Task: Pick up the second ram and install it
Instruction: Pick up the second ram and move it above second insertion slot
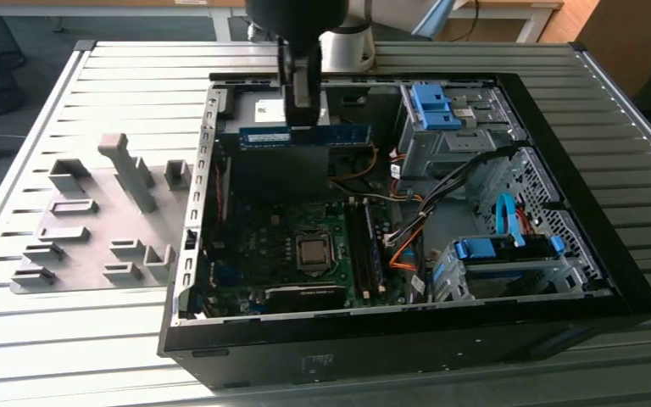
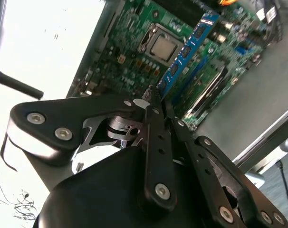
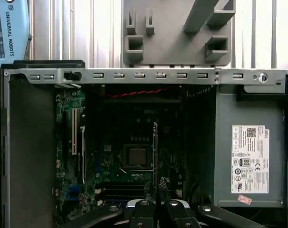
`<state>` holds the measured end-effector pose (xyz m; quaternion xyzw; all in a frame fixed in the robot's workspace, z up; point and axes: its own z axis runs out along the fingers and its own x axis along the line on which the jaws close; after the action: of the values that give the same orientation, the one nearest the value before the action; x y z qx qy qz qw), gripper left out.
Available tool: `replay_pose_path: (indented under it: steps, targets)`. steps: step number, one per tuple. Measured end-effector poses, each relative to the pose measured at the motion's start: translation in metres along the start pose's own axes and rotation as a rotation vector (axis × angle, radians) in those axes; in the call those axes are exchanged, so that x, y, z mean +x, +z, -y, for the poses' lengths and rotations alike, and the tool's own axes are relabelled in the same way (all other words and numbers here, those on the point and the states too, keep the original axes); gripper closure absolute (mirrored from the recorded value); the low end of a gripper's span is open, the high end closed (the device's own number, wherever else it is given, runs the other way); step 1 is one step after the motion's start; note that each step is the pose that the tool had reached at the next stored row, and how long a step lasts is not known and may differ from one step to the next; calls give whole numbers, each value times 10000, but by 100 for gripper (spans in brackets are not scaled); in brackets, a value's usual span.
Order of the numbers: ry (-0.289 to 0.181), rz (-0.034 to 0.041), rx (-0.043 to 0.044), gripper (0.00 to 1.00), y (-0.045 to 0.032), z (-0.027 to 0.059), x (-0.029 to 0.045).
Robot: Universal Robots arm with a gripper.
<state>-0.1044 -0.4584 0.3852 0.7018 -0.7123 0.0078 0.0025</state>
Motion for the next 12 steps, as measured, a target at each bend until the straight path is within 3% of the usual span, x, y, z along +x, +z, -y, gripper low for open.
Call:
replay_pose_path:
  steps: [9, 12]
  targets:
    - [0, -1, -1, 86, 13, 399, -6]
    - [0, -1, -1, 86, 17, 496, -7]
